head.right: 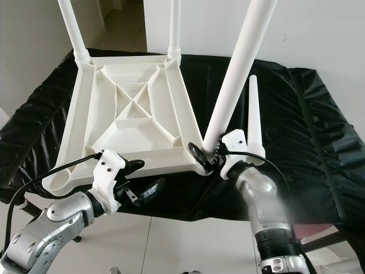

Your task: Building children table

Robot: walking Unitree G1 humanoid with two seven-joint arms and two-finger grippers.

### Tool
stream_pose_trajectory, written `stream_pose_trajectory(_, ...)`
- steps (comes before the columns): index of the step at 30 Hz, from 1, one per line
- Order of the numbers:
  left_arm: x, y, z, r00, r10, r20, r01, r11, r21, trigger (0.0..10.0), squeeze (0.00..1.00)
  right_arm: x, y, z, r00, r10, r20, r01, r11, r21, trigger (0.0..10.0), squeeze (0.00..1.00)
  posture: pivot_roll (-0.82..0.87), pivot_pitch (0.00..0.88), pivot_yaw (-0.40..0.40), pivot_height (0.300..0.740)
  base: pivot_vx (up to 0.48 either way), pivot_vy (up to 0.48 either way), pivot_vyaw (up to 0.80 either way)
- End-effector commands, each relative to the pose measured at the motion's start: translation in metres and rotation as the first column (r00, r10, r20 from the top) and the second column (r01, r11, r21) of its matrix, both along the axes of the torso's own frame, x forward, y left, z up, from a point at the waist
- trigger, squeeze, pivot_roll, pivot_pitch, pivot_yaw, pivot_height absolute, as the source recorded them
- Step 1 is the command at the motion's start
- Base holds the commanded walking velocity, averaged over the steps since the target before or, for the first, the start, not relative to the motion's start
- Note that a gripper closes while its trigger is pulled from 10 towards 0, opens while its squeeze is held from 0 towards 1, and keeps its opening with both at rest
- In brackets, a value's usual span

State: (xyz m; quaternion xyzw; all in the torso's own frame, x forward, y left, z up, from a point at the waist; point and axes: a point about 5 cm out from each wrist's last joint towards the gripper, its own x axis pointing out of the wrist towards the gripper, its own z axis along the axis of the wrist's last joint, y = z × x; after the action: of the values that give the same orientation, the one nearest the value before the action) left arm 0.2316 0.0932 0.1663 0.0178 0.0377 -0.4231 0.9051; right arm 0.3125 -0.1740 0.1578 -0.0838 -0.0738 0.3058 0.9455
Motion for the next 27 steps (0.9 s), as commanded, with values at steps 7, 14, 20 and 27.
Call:
stream_pose_trajectory(7, -0.002, -0.003, -0.002, 0.999, -0.038, -0.009, 0.038, 0.999, 0.008, 10.0, 0.00, -0.001, -0.008, -0.005, 0.999, 0.035, -0.027, -0.035, 0.999, -0.020, 0.0, 0.00, 0.02, 0.100, -0.002, 0.740, 0.000, 0.000, 0.00)
stream_pose_trajectory(14, -0.002, -0.004, -0.002, 0.999, -0.040, -0.012, 0.040, 0.999, 0.006, 10.0, 0.00, 0.000, -0.014, -0.008, 0.998, -0.004, -0.061, 0.005, 1.000, 0.006, 10.0, 0.00, 0.02, 0.116, 0.000, 0.740, 0.000, 0.000, 0.00)
stream_pose_trajectory(20, -0.002, -0.004, -0.002, 0.999, -0.040, -0.014, 0.040, 0.999, 0.006, 10.0, 0.00, 0.001, -0.010, -0.008, 0.994, -0.063, -0.085, 0.069, 0.996, 0.062, 10.0, 0.00, 0.02, 0.119, 0.002, 0.740, 0.000, 0.000, 0.00)
stream_pose_trajectory(27, -0.003, -0.003, -0.002, 0.999, -0.040, -0.018, 0.040, 0.999, 0.008, 10.0, 0.00, 0.003, -0.002, -0.010, 0.978, -0.174, -0.114, 0.184, 0.980, 0.078, 10.0, 0.00, 0.02, 0.122, 0.002, 0.740, 0.000, 0.000, 0.00)
